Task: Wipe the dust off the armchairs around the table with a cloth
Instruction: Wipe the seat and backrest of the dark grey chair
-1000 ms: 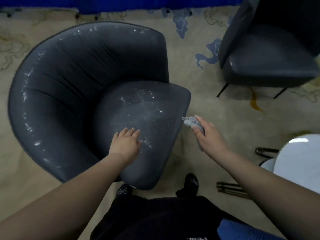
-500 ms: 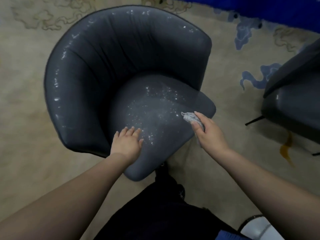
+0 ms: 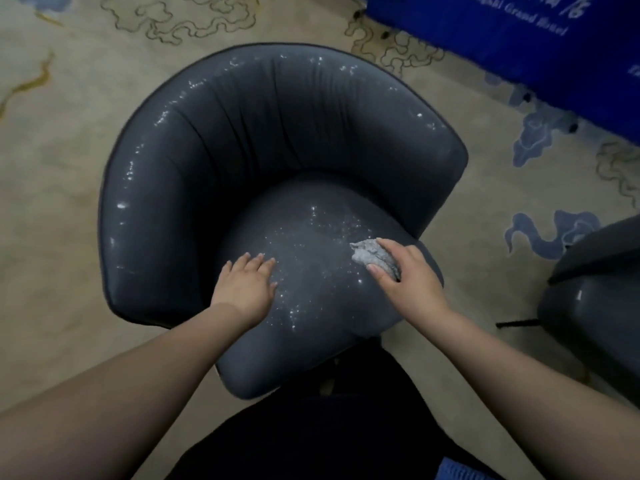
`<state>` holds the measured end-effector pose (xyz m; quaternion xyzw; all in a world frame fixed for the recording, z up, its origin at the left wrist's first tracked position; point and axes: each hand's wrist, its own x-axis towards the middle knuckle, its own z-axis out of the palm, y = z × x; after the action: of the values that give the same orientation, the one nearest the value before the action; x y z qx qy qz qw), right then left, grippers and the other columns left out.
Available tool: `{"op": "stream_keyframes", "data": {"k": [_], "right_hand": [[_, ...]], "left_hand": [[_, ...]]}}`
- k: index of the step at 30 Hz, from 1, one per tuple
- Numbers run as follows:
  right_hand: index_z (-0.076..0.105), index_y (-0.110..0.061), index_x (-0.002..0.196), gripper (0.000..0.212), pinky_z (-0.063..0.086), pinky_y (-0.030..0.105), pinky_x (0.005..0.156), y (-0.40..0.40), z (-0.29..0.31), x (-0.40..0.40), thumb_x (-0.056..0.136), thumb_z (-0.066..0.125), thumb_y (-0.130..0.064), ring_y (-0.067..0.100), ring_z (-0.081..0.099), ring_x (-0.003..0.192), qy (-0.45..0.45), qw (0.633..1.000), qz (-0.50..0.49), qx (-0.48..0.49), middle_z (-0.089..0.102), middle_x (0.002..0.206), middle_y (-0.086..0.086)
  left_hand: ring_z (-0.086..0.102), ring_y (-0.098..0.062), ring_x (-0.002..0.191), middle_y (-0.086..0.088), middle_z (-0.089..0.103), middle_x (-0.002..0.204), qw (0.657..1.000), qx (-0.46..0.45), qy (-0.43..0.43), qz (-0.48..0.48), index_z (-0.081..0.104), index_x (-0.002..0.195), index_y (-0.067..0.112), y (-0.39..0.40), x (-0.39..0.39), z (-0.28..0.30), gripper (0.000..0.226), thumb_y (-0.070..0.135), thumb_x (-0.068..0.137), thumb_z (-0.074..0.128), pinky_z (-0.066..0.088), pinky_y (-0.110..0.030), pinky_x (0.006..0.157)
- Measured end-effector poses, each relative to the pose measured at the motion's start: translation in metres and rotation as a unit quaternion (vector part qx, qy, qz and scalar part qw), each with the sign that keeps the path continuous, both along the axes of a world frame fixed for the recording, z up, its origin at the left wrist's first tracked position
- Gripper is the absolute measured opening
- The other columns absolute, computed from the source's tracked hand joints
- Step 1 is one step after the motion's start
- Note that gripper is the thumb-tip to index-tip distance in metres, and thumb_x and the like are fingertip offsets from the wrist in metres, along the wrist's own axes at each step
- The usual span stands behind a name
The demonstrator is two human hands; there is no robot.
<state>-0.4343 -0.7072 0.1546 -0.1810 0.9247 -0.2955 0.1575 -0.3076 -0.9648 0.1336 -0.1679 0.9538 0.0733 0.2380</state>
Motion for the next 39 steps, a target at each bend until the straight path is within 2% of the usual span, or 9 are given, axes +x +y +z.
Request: {"op": "stream_keyframes", "data": {"k": [3,7,13,17,23,28,31,35,39], "right_hand": [[0.042,-0.046,0.130,0.049,0.037,0.015,0.071,-0.016,-0.007,-0.031,0.084,0.054,-0.057,-0.002,0.047,0.085,-0.009,0.999,0.048,-0.007,0.042,0.105,-0.017],[0.046,-0.041,0.131,0.048,0.043,0.022,0.084,-0.040,-0.023,-0.077,0.085,0.060,-0.048,0.007,0.051,0.099,-0.028,0.991,0.133,-0.008,0.044,0.108,-0.013],[0.047,-0.039,0.132,0.048,0.043,0.027,0.094,-0.081,-0.059,-0.125,0.087,0.061,-0.045,0.010,0.048,0.109,-0.081,0.963,0.258,0.005,0.046,0.108,-0.016],[0.048,-0.036,0.133,0.047,0.041,0.031,0.101,-0.113,-0.092,-0.131,0.088,0.061,-0.043,0.010,0.046,0.115,-0.107,0.945,0.307,0.018,0.048,0.111,-0.016],[0.044,-0.032,0.135,0.049,0.034,0.023,0.100,-0.150,-0.156,-0.103,0.090,0.061,-0.038,0.004,0.040,0.120,-0.125,0.932,0.340,0.002,0.043,0.118,-0.018],[0.033,-0.030,0.143,0.063,0.030,0.027,0.104,-0.183,-0.230,-0.079,0.088,0.061,-0.042,0.006,0.031,0.122,-0.070,0.906,0.416,0.027,0.041,0.127,-0.011],[0.031,-0.032,0.145,0.066,0.031,0.031,0.105,-0.207,-0.270,-0.062,0.088,0.060,-0.044,0.006,0.030,0.115,-0.043,0.890,0.453,0.034,0.036,0.116,-0.012],[0.038,-0.024,0.145,0.063,0.030,0.039,0.106,-0.230,-0.317,-0.036,0.089,0.056,-0.046,0.020,0.035,0.115,0.057,0.858,0.509,0.042,0.039,0.118,0.001],[0.048,-0.020,0.139,0.067,0.034,0.044,0.098,-0.229,-0.338,-0.031,0.085,0.049,-0.059,0.027,0.040,0.108,0.116,0.858,0.500,0.007,0.046,0.115,0.010]], "left_hand": [[0.010,-0.022,0.146,0.001,0.018,0.159,0.999,0.002,-0.005,0.046,0.018,0.152,0.024,0.000,-0.011,-0.007,0.055,0.042,0.101,0.027,0.012,-0.043,0.117],[0.010,-0.022,0.146,0.001,0.017,0.159,0.990,0.008,-0.014,0.141,0.018,0.152,0.024,0.004,-0.022,-0.022,0.055,0.042,0.101,0.029,0.012,-0.042,0.118],[0.009,-0.021,0.146,0.001,0.017,0.159,0.952,0.036,-0.010,0.304,0.022,0.151,0.024,0.018,-0.021,-0.049,0.054,0.040,0.100,0.033,0.012,-0.042,0.119],[0.009,-0.021,0.146,0.001,0.018,0.159,0.923,0.038,-0.011,0.382,0.025,0.150,0.024,0.025,-0.010,-0.072,0.053,0.039,0.100,0.034,0.015,-0.041,0.118],[0.010,-0.021,0.146,0.001,0.017,0.159,0.899,0.042,-0.010,0.437,0.025,0.150,0.024,0.024,0.020,-0.130,0.053,0.039,0.100,0.034,0.013,-0.039,0.119],[0.016,-0.025,0.144,-0.003,0.021,0.157,0.884,0.034,-0.004,0.466,0.029,0.148,0.023,0.017,0.042,-0.201,0.052,0.037,0.099,0.037,0.015,-0.040,0.118],[0.028,-0.026,0.136,-0.004,0.032,0.153,0.862,0.017,0.049,0.504,0.039,0.144,0.020,0.020,0.048,-0.236,0.049,0.034,0.098,0.042,0.025,-0.040,0.112],[0.025,-0.024,0.134,-0.003,0.033,0.151,0.827,0.000,0.107,0.553,0.042,0.143,0.021,0.025,0.055,-0.275,0.047,0.033,0.097,0.044,0.024,-0.041,0.110],[0.026,-0.026,0.135,-0.003,0.035,0.150,0.793,-0.009,0.152,0.590,0.044,0.142,0.020,0.029,0.066,-0.296,0.046,0.033,0.098,0.040,0.021,-0.041,0.112]]}}
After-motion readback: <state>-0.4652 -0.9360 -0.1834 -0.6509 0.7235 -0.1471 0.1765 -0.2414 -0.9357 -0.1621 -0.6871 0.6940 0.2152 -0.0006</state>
